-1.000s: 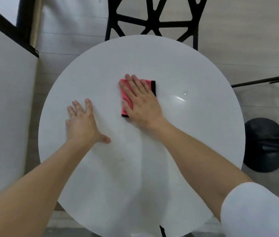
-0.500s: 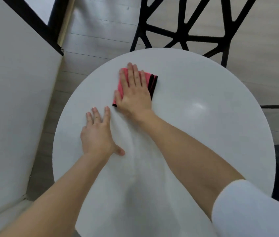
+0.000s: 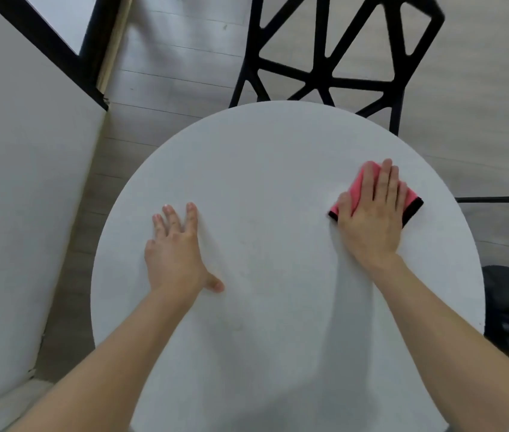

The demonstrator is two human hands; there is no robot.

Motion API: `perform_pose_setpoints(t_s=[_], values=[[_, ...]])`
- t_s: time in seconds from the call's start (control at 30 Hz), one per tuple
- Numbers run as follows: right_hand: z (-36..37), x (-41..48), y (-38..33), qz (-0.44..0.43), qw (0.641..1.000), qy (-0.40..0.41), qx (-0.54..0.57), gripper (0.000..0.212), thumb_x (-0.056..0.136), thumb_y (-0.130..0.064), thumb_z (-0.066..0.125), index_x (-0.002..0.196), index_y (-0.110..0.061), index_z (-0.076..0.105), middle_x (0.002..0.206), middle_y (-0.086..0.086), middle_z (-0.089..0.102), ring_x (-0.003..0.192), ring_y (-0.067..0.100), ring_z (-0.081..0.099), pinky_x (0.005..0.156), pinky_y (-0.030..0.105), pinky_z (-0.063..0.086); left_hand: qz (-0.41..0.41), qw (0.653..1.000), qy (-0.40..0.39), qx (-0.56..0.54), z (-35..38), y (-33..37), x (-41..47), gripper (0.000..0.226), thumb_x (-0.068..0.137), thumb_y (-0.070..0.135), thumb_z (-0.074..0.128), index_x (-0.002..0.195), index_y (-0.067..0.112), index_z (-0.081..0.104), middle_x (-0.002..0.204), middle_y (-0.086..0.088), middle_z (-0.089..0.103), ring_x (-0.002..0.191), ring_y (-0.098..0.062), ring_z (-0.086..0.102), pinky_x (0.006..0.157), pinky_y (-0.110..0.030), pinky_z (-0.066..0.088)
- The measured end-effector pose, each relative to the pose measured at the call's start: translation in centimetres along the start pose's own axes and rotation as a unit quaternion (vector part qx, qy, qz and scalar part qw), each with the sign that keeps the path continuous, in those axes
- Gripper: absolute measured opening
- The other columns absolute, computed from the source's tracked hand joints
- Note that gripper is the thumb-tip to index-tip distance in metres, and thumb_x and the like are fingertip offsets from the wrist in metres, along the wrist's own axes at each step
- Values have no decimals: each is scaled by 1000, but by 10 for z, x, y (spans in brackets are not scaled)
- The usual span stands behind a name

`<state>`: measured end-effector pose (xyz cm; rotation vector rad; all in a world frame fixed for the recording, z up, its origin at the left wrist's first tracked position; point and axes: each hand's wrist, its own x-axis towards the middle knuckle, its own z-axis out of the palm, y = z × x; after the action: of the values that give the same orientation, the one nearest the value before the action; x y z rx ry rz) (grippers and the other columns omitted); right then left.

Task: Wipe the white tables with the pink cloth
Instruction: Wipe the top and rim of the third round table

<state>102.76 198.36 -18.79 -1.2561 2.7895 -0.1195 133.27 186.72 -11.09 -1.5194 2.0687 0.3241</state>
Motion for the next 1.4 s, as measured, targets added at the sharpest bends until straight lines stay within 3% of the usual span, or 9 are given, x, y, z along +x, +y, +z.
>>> perform_pose_setpoints(t_s=[0.07, 0.3, 0.4, 0.63, 0.77, 1.03, 1.13, 1.3, 1.4], values=[[9, 11, -57, 14, 1000, 10, 19, 78, 110, -47, 36, 171, -3, 18, 179, 26, 11, 167, 39, 9, 135, 57, 9, -2, 1000, -1, 2, 1, -1, 2, 183, 39, 77, 99, 169, 28, -22, 181, -15, -8, 169, -34, 0, 117, -46, 46], [15, 54, -256, -227, 969, -71, 65, 81, 105, -50, 29, 174, -13, 12, 182, 15, 1, 169, 28, -2, 136, 50, -3, -8, 1000, -5, -15, 2, 0, 3, 184, 37, 71, 102, 169, 28, -19, 181, -16, -7, 168, -35, -1, 119, -47, 43], [17, 65, -213, -224, 971, -64, 58, 81, 104, -55, 27, 175, -19, 13, 183, 10, 0, 169, 25, -1, 136, 47, -1, 0, 1000, -12, -10, 1, 0, 5, 185, 36, 71, 102, 170, 27, -18, 181, -17, -7, 168, -36, 0, 120, -49, 42], [-7, 7, 10, -23, 999, -4, 33, 75, 112, -51, 36, 175, -19, 9, 183, 11, 5, 169, 28, 4, 136, 51, 9, -4, 999, -43, 25, -10, 8, 0, 185, 40, 74, 101, 168, 17, -20, 178, -26, -6, 166, -46, 3, 123, -66, 36], [0, -2, 5, 83, 996, 3, 10, 75, 111, -49, 32, 173, -12, 13, 181, 19, 9, 168, 35, 8, 134, 57, 11, 25, 995, -33, 94, -11, 19, -9, 169, 61, 77, 92, 167, 12, -22, 177, -26, -15, 165, -50, -8, 123, -79, 19], [9, 99, -206, -181, 980, -55, 57, 78, 106, -49, 24, 175, -15, 11, 182, 13, -1, 169, 27, -5, 135, 50, -5, 55, 997, -25, 51, -22, 56, 1, 161, 66, 78, 88, 168, 18, -21, 177, -23, -14, 166, -44, -8, 128, -74, 15], [11, 109, -161, -218, 973, -48, 56, 73, 107, -49, 28, 174, -22, 17, 183, 6, 6, 169, 22, 2, 136, 46, -1, 86, 995, -15, 40, -31, 79, 14, 161, 64, 74, 92, 169, 26, -20, 176, -23, -19, 166, -46, -11, 127, -74, 16], [-4, 81, 15, -85, 996, 7, 30, 70, 111, -44, 31, 174, -18, 16, 182, 10, 11, 168, 25, 10, 136, 49, 8, 181, 982, -30, 48, -37, 110, 24, 151, 70, 64, 95, 170, 41, -16, 176, -23, -18, 162, -56, -6, 130, -66, 22], [-8, 61, 57, -14, 1000, 11, 2, 70, 112, -44, 29, 174, -15, 13, 181, 14, 11, 168, 29, 10, 136, 52, 10, 181, 982, -27, 53, -37, 109, 28, 150, 69, 67, 94, 169, 42, -15, 177, -23, -14, 162, -56, -3, 129, -65, 24]])
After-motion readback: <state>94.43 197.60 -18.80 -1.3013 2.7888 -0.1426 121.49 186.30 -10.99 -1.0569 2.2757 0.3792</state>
